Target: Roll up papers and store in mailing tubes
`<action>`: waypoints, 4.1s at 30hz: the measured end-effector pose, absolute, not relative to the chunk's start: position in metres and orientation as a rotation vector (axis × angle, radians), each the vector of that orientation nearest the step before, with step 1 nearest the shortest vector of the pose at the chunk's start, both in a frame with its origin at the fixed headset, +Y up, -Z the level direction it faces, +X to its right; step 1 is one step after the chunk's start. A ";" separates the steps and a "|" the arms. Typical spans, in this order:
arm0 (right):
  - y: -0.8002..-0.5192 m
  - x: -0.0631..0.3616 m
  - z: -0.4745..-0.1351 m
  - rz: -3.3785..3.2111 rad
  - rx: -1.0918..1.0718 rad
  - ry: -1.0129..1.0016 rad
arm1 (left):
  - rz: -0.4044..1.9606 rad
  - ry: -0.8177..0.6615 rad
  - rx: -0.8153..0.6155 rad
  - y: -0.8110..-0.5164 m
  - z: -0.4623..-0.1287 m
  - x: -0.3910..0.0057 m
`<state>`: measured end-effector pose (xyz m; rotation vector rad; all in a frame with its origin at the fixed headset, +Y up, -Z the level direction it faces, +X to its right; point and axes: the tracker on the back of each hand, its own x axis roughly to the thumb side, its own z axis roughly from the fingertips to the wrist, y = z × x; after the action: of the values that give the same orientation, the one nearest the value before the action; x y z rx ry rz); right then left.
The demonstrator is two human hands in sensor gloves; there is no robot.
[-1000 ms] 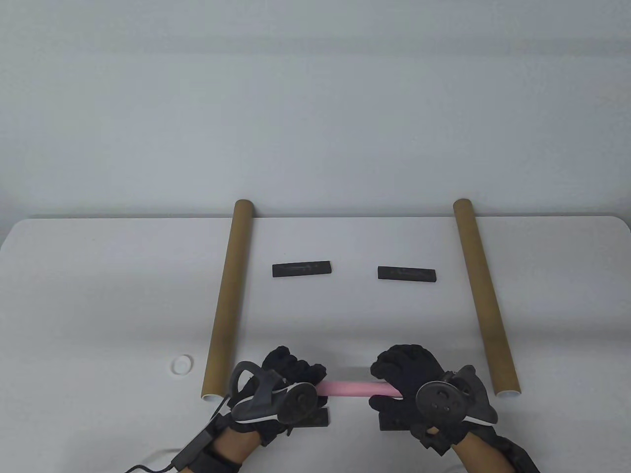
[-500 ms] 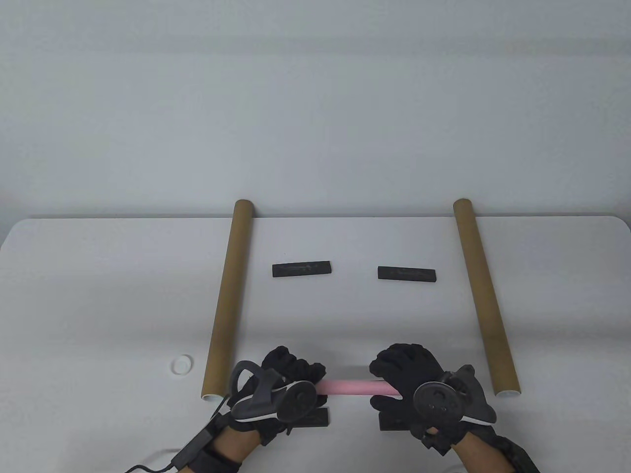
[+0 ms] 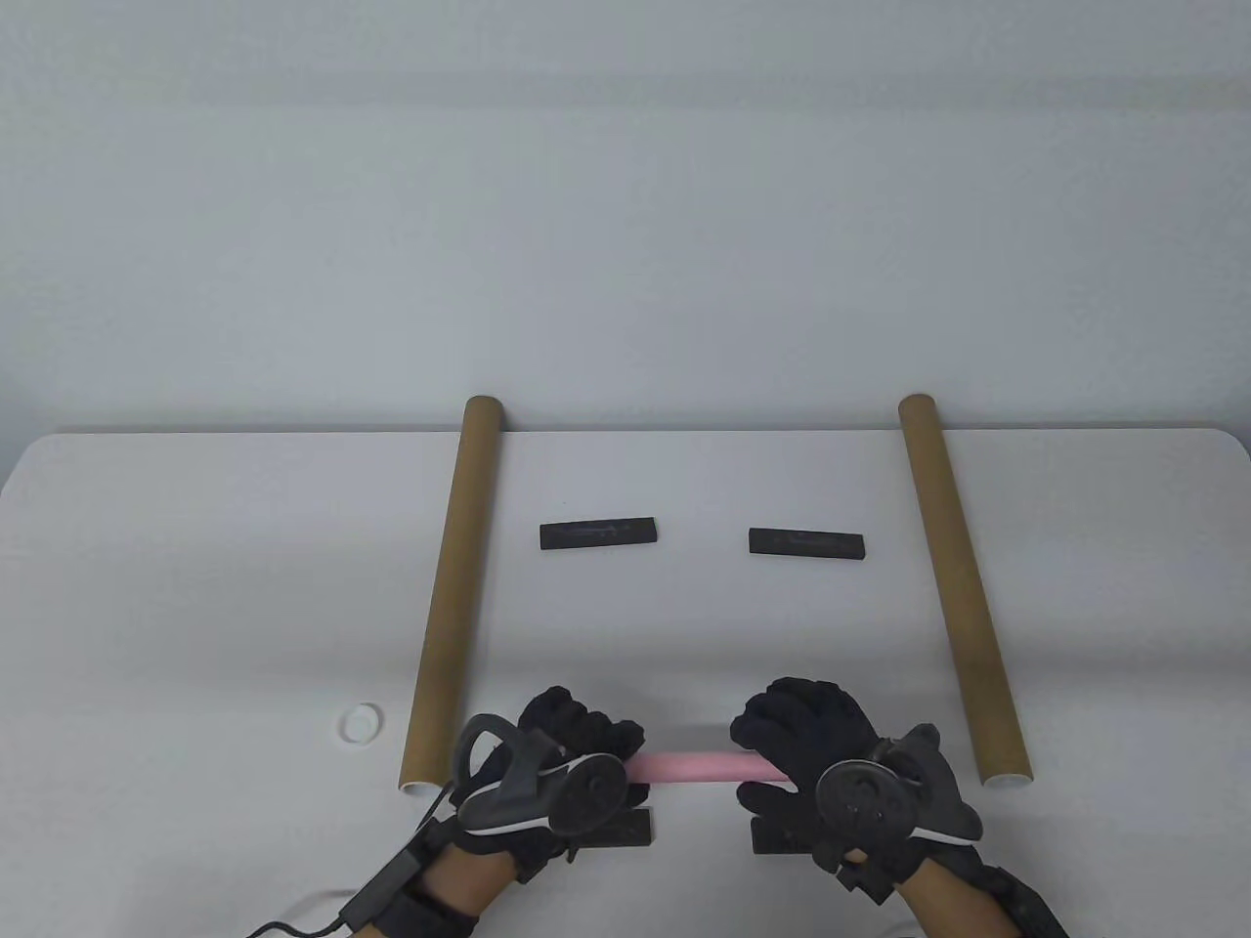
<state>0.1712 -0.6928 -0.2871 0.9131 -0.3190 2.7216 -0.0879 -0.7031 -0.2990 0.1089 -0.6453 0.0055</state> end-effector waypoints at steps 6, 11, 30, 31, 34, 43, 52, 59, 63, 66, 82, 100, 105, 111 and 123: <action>-0.694 0.173 -0.290 2.685 0.893 -0.266 | -0.031 -0.650 0.161 -0.700 -0.294 -0.086; -0.693 0.174 -0.289 2.691 0.898 -0.288 | 0.004 -0.649 0.101 -0.704 -0.298 -0.088; -0.695 0.170 -0.289 2.714 0.939 -0.232 | -0.002 -0.653 0.110 -0.704 -0.299 -0.088; -0.696 0.169 -0.289 2.722 0.941 -0.240 | -0.001 -0.654 0.101 -0.706 -0.300 -0.088; -0.695 0.167 -0.289 2.747 0.937 -0.243 | -0.019 -0.650 0.095 -0.708 -0.300 -0.088; -0.693 0.172 -0.289 2.685 0.919 -0.251 | -0.007 -0.670 0.093 -0.706 -0.299 -0.087; -0.685 0.165 -0.280 2.783 0.942 -0.420 | -0.037 -0.652 0.069 -0.709 -0.301 -0.084; -0.671 0.141 -0.257 2.929 1.057 -0.717 | 0.026 -0.695 0.089 -0.697 -0.287 -0.063; -0.669 0.128 -0.246 2.951 1.139 -0.829 | 0.071 -0.685 0.072 -0.695 -0.285 -0.056; -0.666 0.127 -0.243 2.914 1.118 -0.859 | 0.160 -0.656 0.025 -0.693 -0.292 -0.061; -0.660 0.171 -0.261 2.780 0.868 -0.780 | 1.158 -0.487 -0.435 -0.723 -0.343 -0.111; -0.660 0.174 -0.264 2.788 0.846 -0.742 | 1.163 -0.336 -0.542 -0.763 -0.351 -0.112; -0.659 0.175 -0.264 2.785 0.842 -0.740 | 1.114 -0.351 -0.479 -0.756 -0.346 -0.108; -0.659 0.180 -0.269 2.787 0.805 -0.733 | 0.850 -0.380 -0.239 -0.713 -0.337 -0.116; -0.658 0.218 -0.307 2.946 0.355 -0.519 | 0.121 -0.131 0.128 -0.673 -0.328 -0.157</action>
<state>0.2177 -0.6581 -0.3069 0.3554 -0.5191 2.9464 -0.1573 -0.6729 -0.3284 0.1278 -0.1305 0.1214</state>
